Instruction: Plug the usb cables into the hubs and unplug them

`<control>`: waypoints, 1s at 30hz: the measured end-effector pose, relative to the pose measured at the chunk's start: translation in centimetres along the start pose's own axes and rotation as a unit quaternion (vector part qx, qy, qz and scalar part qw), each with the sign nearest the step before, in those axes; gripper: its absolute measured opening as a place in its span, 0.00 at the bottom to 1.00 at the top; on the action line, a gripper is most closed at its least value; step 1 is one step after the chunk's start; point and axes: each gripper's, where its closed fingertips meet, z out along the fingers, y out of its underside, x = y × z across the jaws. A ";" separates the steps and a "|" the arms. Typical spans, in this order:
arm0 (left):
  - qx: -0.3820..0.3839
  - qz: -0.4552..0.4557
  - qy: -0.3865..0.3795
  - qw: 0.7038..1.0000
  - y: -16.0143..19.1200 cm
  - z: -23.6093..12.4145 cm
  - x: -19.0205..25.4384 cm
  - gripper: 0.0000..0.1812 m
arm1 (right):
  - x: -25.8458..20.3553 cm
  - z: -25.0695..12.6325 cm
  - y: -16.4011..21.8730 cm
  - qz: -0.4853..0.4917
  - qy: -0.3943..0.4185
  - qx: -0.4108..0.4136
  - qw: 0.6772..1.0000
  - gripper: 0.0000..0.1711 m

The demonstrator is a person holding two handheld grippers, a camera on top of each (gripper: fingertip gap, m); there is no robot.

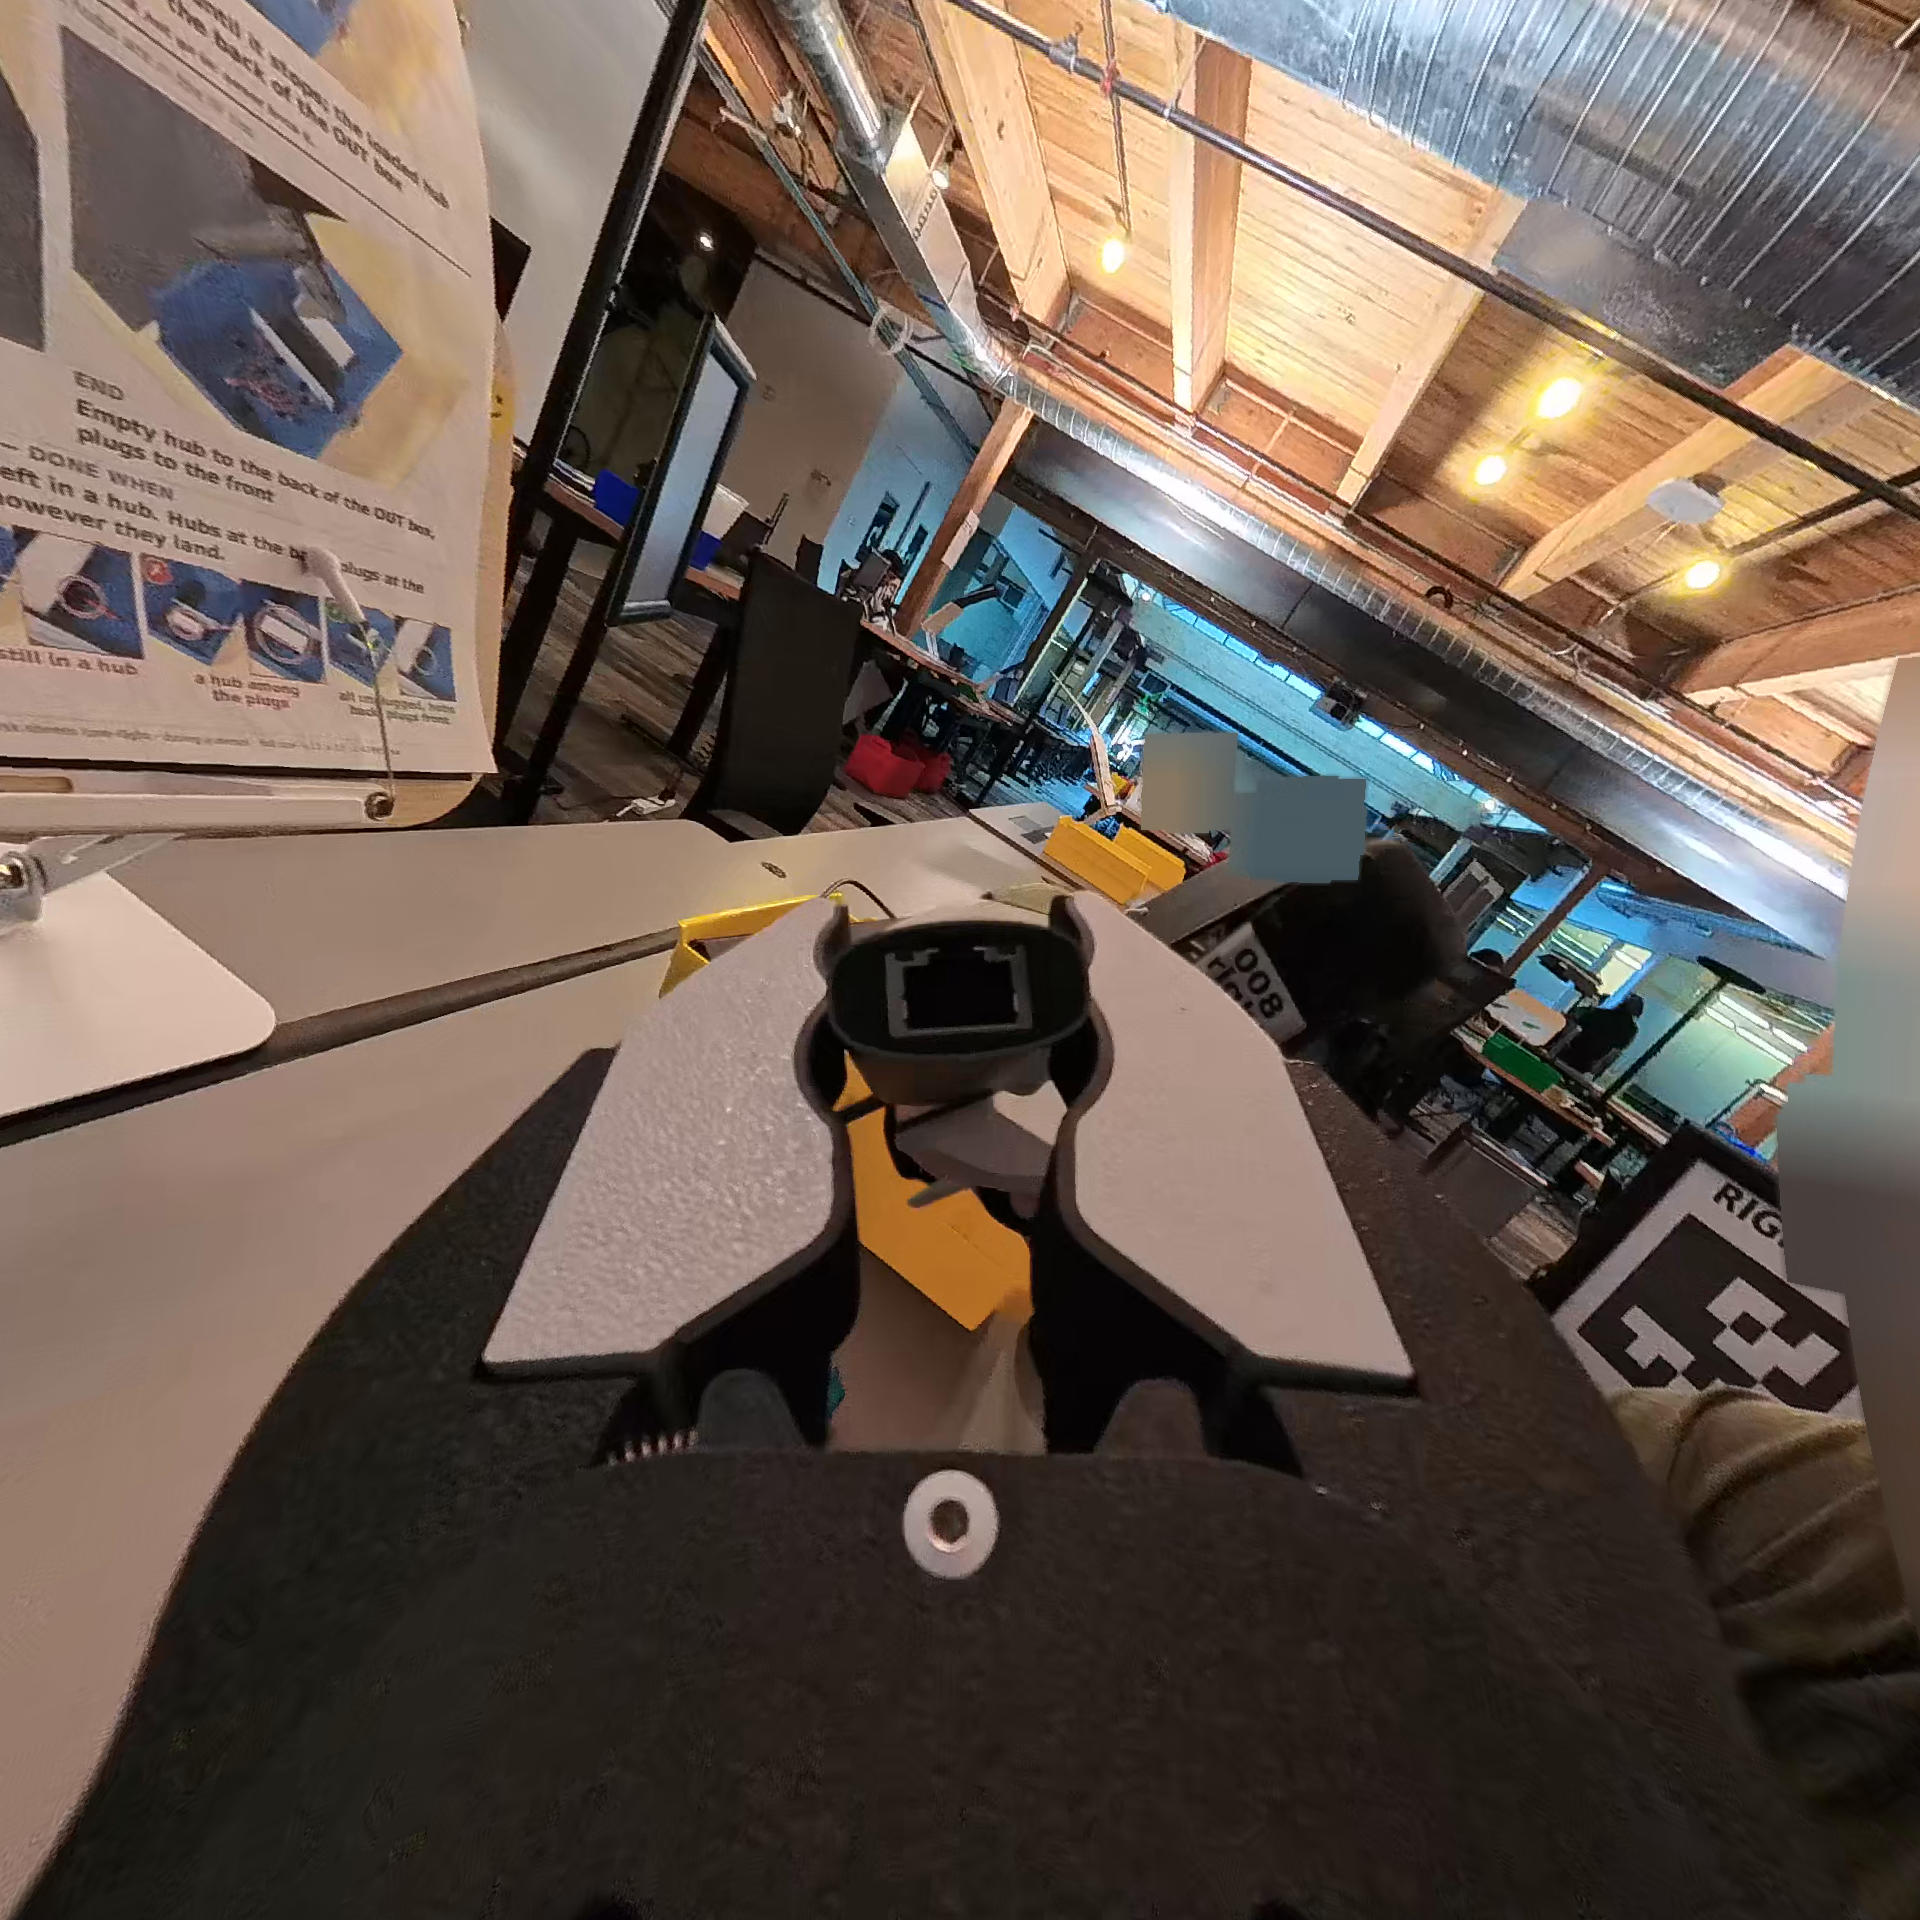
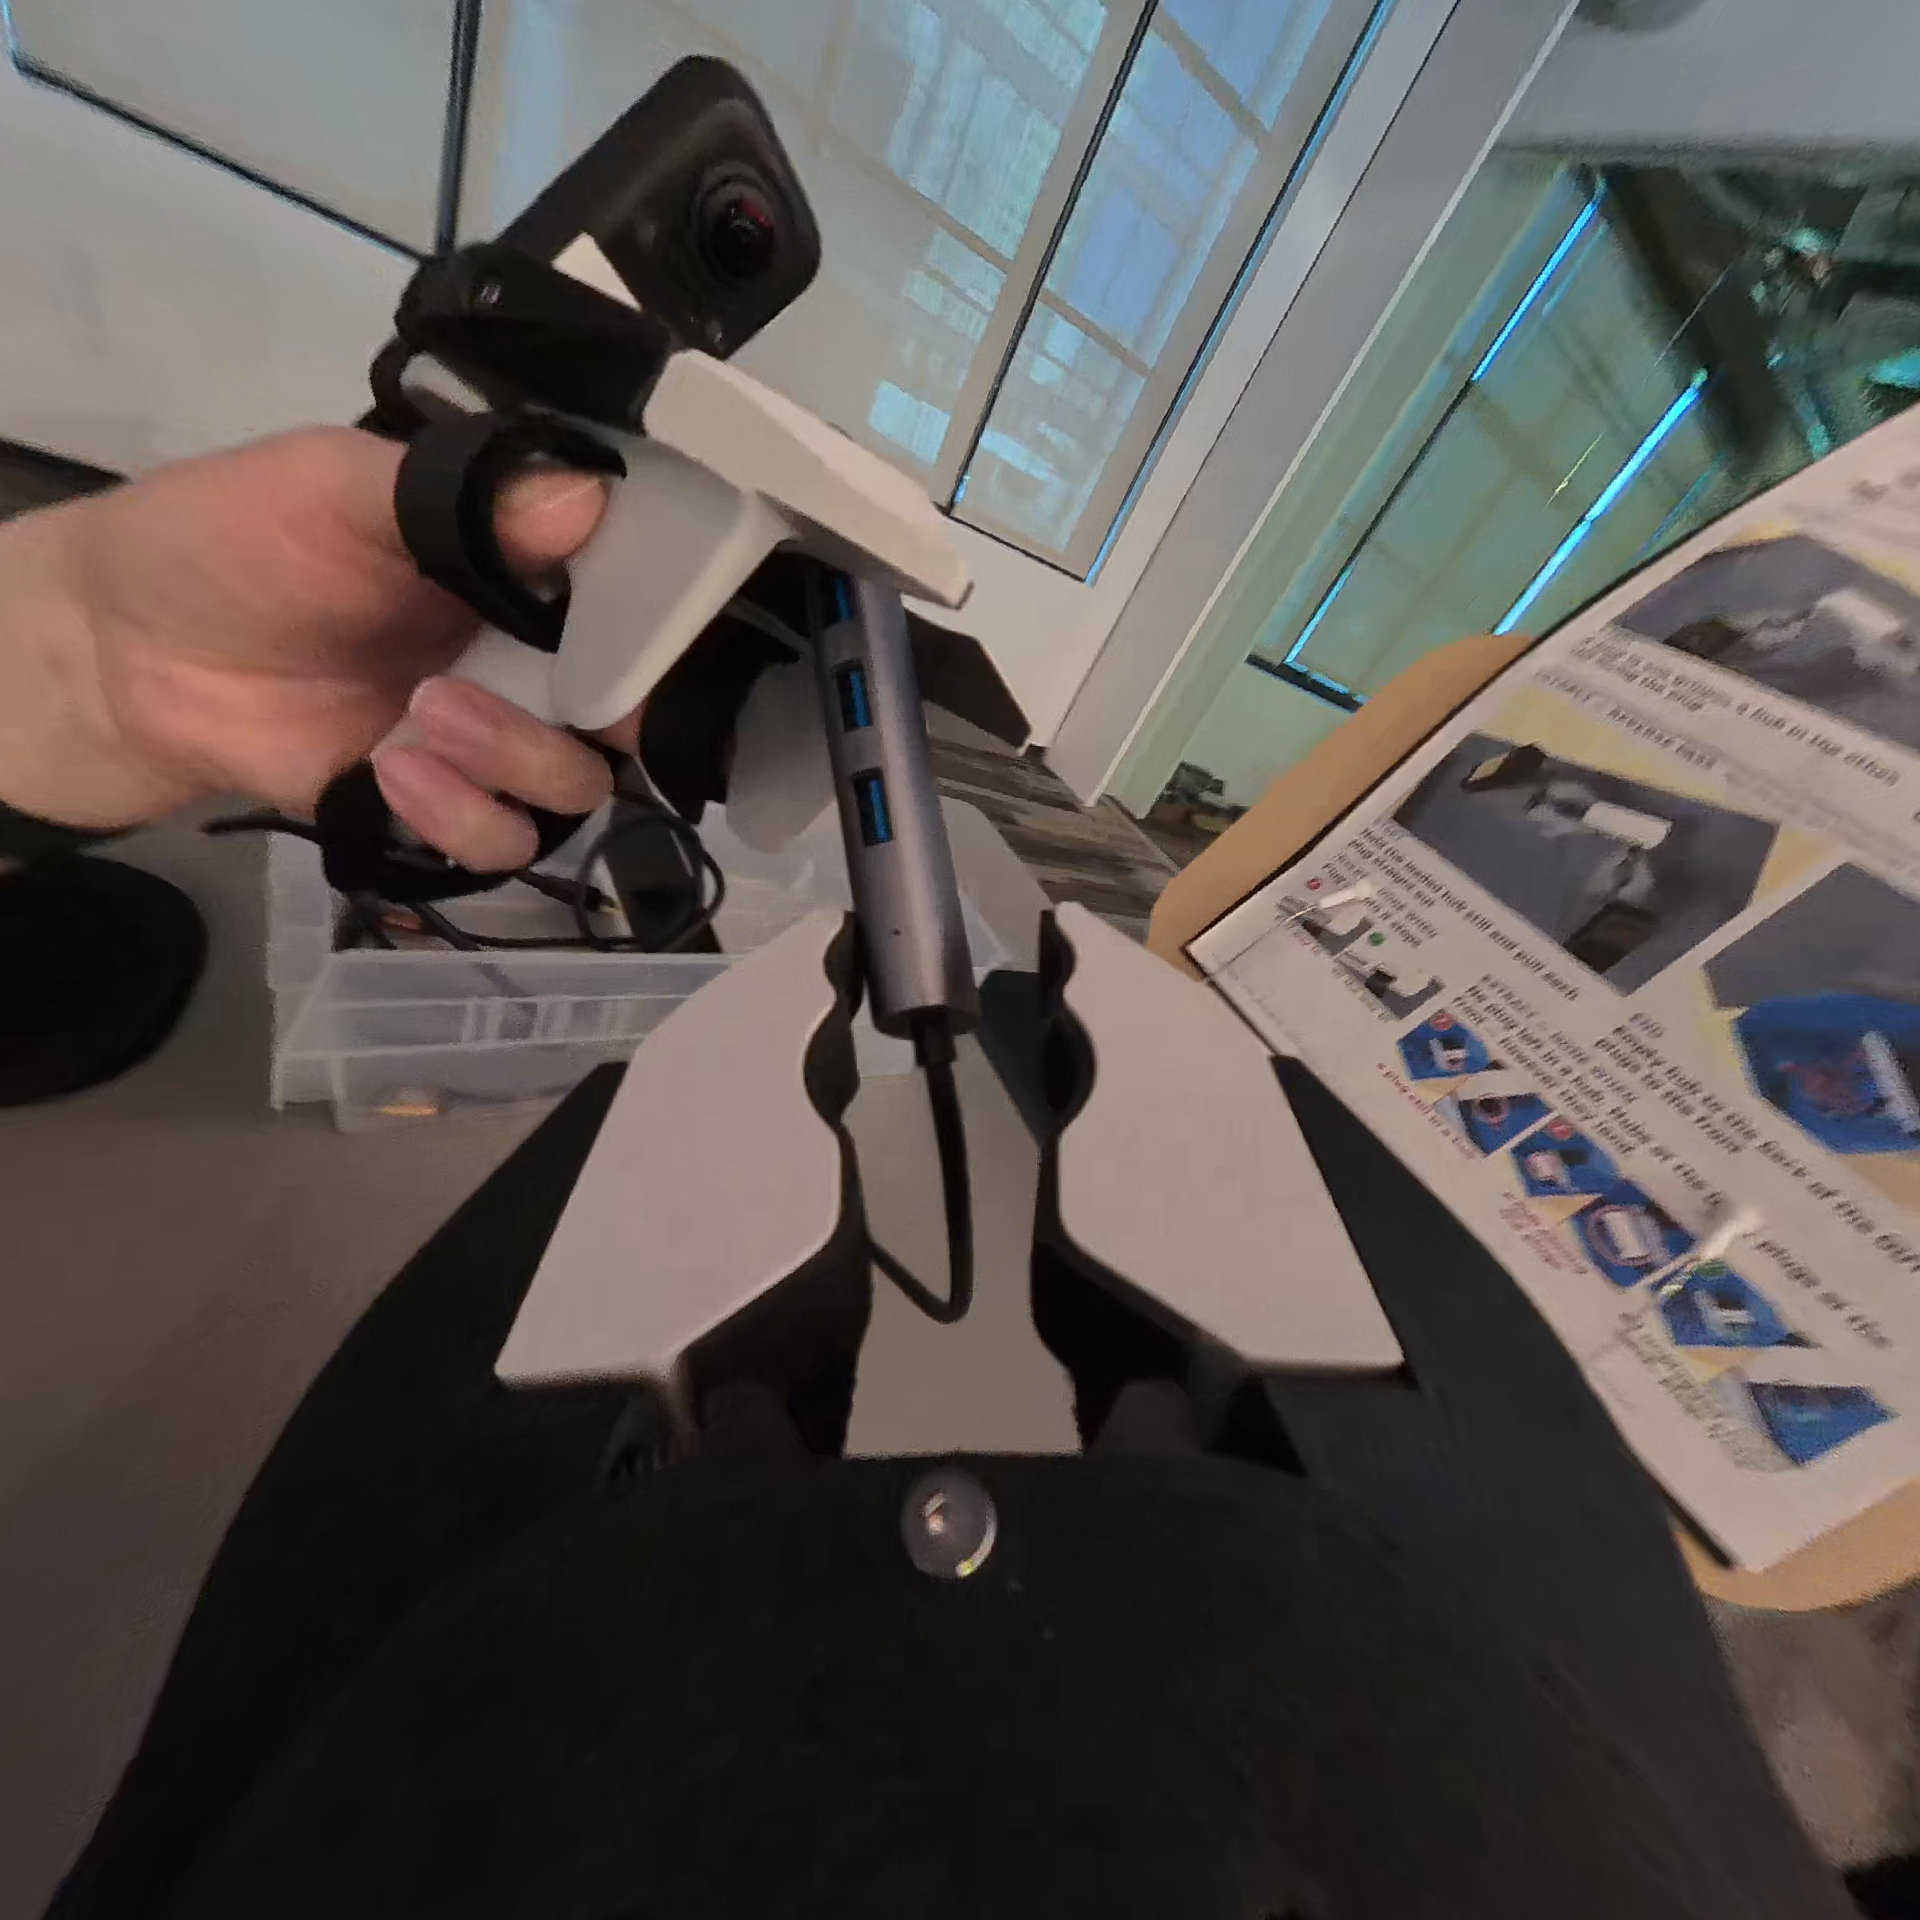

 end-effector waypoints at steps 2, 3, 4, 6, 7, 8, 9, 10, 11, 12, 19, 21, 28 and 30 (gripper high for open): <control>-0.005 0.005 0.001 1.000 0.2 0.1 0.0 0.20 | -0.2 -0.1 -0.2 -0.037 0.007 -0.001 0.999 0.12; -0.004 0.001 0.005 1.000 0.2 0.1 0.1 0.20 | -0.4 0.0 -0.1 -0.045 0.005 -0.006 0.999 0.12; -0.006 -0.003 0.009 1.000 0.2 0.2 0.2 0.20 | -0.5 0.1 0.1 -0.050 0.004 -0.014 0.999 0.13; -0.010 -0.004 0.014 1.000 0.4 0.3 0.4 0.20 | -0.7 0.2 0.2 -0.062 0.004 -0.016 0.998 0.11; -0.011 0.001 0.012 1.000 0.5 0.3 0.4 0.20 | -0.7 0.1 0.3 -0.070 0.002 -0.017 0.997 0.11; -0.017 0.007 0.013 1.000 0.6 0.4 0.5 0.20 | -0.6 -0.1 0.3 -0.081 0.002 -0.018 0.997 0.11; -0.027 0.011 0.018 0.999 0.8 0.4 0.6 0.20 | -0.5 -0.3 0.1 -0.095 0.003 -0.014 0.995 0.11; -0.038 0.012 0.029 0.999 1.0 0.4 0.9 0.20 | -0.5 -0.6 -0.2 -0.113 0.003 -0.012 0.993 0.11; -0.050 0.012 0.042 0.998 1.3 0.4 1.2 0.20 | -0.4 -0.9 -0.4 -0.136 0.004 -0.014 0.991 0.11; -0.063 0.018 0.056 0.996 1.6 0.3 1.6 0.20 | -0.5 -1.3 -0.7 -0.160 0.004 -0.014 0.987 0.10; -0.148 0.141 0.121 0.971 3.6 -0.8 4.6 0.26 | -1.5 -3.6 -2.7 -0.326 0.001 0.010 0.945 0.10; -0.163 0.183 0.111 0.963 4.1 -0.9 4.8 0.26 | -1.9 -4.0 -3.2 -0.346 0.000 0.021 0.938 0.10; -0.188 0.219 0.127 0.949 5.3 -1.1 5.6 0.21 | -2.5 -4.5 -3.7 -0.433 0.010 0.036 0.901 0.10; -0.206 0.235 0.116 0.943 5.8 -1.2 5.3 0.21 | -2.5 -4.5 -3.8 -0.439 0.015 0.040 0.898 0.10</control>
